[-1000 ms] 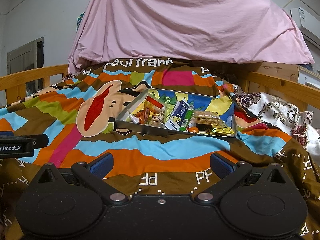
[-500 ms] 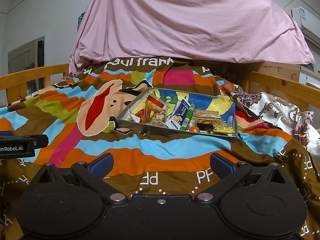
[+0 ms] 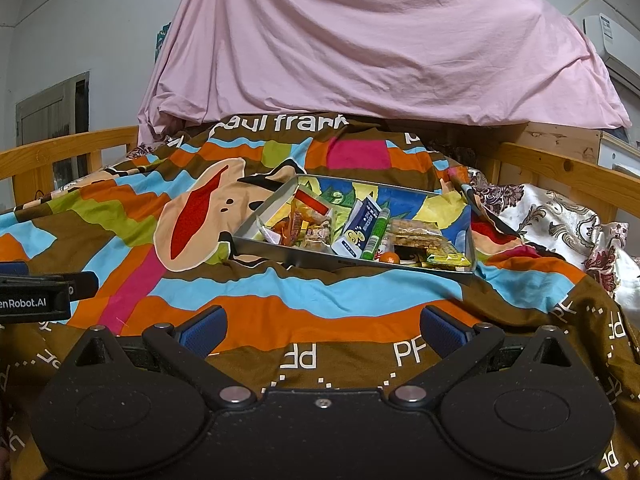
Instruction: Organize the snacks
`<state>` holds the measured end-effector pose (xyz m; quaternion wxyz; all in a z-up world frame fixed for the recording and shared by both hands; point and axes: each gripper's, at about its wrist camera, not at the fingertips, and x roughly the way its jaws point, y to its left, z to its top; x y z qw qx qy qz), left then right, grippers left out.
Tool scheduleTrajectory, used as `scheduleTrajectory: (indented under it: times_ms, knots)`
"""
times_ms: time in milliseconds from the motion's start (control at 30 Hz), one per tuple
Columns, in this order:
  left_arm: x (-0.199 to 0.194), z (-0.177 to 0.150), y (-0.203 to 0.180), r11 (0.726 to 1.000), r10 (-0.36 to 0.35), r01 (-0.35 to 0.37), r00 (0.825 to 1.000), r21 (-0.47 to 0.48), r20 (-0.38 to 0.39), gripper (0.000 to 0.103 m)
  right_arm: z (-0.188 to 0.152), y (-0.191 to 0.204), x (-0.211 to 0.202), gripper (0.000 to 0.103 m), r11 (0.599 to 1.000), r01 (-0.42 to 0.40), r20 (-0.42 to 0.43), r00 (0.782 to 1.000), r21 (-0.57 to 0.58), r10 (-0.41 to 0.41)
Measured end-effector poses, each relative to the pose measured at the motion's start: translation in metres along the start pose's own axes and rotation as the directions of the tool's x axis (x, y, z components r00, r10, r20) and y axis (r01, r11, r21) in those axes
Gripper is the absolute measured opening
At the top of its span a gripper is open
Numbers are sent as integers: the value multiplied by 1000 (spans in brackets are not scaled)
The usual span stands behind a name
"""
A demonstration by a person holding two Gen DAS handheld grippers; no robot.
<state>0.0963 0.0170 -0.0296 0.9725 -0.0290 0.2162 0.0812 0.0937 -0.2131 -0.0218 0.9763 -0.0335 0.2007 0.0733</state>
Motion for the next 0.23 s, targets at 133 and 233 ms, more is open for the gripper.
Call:
scheduleTrajectory:
  times_ms: [133,233]
  knots:
    - [0,0,0,1000,1,-1,1000,0,-2,103,0,1,0,102,1000,-1,-1,1000,-1,1]
    - [1,0,0,1000,2,-2,1000,-1,-5,103,-1,2,0,102,1000,-1,-2,1000,-2,1]
